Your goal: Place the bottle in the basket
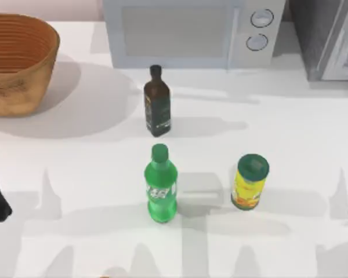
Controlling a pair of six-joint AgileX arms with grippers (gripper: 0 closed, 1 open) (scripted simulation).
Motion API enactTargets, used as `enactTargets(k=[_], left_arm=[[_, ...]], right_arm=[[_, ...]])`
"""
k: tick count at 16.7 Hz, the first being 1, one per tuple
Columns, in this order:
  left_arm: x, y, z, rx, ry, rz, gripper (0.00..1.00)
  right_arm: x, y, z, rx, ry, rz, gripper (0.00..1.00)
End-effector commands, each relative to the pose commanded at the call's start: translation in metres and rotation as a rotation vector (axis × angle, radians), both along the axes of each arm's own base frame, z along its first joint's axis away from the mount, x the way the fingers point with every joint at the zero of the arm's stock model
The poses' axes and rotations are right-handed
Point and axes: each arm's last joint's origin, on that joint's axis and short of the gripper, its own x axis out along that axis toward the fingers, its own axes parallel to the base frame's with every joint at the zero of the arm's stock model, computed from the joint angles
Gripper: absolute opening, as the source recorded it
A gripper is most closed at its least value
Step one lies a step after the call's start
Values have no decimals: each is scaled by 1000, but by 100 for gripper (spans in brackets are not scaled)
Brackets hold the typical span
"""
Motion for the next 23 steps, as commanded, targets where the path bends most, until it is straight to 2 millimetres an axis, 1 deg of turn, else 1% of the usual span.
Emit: enactTargets(k=[3, 6, 9, 12, 15, 18, 23], left_arm=[[1, -1, 0, 0, 0, -6, 100], [6, -5, 2, 3, 0, -55, 100], [17, -16, 3, 7, 11, -147, 100], [31, -32, -2, 13, 37, -266, 100], [43, -52, -13, 23, 73, -395, 100], [50, -74, -28, 35, 108, -521, 100], [48, -105, -55, 57, 146, -698, 100]], right_arm=[[0, 0, 0, 0, 0, 0, 100], [0, 0, 0, 0, 0, 0, 100], [0, 0, 0, 0, 0, 0, 100], [0, 0, 0, 0, 0, 0, 100], [0, 0, 0, 0, 0, 0, 100], [0, 0, 0, 0, 0, 0, 100], [0, 0, 0, 0, 0, 0, 100]])
